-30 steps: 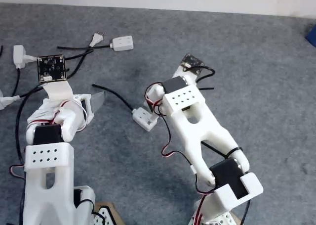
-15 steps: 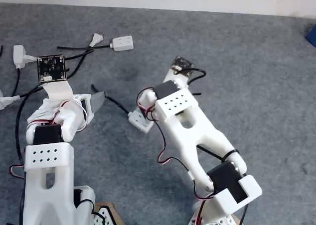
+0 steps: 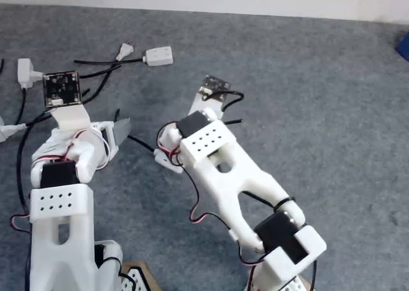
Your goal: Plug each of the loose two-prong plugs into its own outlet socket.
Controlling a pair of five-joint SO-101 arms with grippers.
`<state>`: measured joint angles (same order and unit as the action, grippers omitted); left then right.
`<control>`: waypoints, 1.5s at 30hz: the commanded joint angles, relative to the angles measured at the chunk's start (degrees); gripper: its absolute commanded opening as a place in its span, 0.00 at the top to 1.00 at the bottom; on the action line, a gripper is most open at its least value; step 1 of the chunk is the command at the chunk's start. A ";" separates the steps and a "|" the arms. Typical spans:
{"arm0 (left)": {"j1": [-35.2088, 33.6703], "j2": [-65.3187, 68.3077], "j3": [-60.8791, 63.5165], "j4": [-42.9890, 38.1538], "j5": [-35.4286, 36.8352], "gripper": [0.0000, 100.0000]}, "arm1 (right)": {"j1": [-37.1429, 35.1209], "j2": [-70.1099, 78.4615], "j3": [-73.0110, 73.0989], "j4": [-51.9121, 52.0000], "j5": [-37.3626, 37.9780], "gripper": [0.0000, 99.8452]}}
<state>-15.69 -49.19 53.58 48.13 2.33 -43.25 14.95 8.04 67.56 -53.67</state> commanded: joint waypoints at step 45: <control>1.80 2.51 -1.36 -0.79 -5.89 0.67 | 14.46 -5.32 -48.04 33.54 54.24 0.45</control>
<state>-16.22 -49.19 53.32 48.13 -1.19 -35.52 19.34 -36.00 99.91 -4.62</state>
